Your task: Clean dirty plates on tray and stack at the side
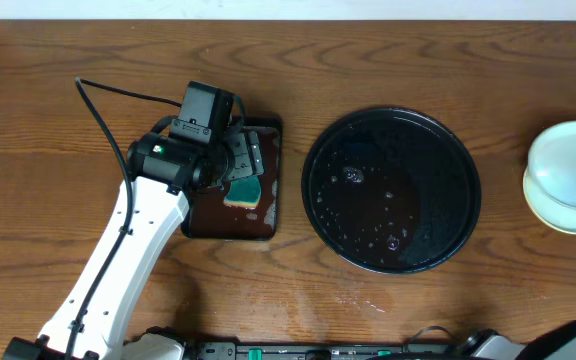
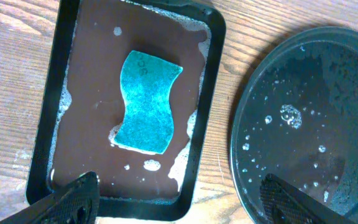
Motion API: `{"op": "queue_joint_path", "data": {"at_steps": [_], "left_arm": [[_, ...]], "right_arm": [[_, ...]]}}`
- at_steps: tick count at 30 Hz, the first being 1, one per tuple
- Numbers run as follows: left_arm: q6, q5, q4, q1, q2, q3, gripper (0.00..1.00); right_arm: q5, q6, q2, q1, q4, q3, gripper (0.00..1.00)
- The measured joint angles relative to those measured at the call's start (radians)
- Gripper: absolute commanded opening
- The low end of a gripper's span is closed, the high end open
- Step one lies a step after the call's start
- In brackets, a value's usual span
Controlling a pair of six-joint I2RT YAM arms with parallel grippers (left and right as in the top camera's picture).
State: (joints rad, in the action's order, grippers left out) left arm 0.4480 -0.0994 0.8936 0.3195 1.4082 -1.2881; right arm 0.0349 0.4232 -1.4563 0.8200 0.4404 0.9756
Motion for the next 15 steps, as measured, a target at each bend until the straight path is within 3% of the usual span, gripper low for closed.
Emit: {"op": "queue_joint_path", "data": {"at_steps": [1,2,5,6,9,15], "left_arm": [[0.000,0.000,0.000,0.000,0.000,0.000,0.83],[0.000,0.000,0.000,0.000,0.000,0.000,0.83],[0.000,0.000,0.000,0.000,0.000,0.000,0.83],[0.000,0.000,0.000,0.000,0.000,0.000,0.83],[0.000,0.000,0.000,0.000,0.000,0.000,0.83],[0.000,0.000,0.000,0.000,0.000,0.000,0.83]], "right_arm": [[0.000,0.011,-0.037,0.016,-0.006,0.000,0.01],[0.000,0.018,-0.073,0.031,-0.007,0.000,0.09],[0.027,0.020,-0.143,0.057,-0.009,-0.001,0.48],[0.055,0.013,-0.156,0.062,-0.019,-0.002,0.56],[0.203,-0.023,-0.154,0.054,-0.093,-0.002,0.67],[0.461,-0.069,0.020,-0.165,-0.131,0.027,0.71]]}}
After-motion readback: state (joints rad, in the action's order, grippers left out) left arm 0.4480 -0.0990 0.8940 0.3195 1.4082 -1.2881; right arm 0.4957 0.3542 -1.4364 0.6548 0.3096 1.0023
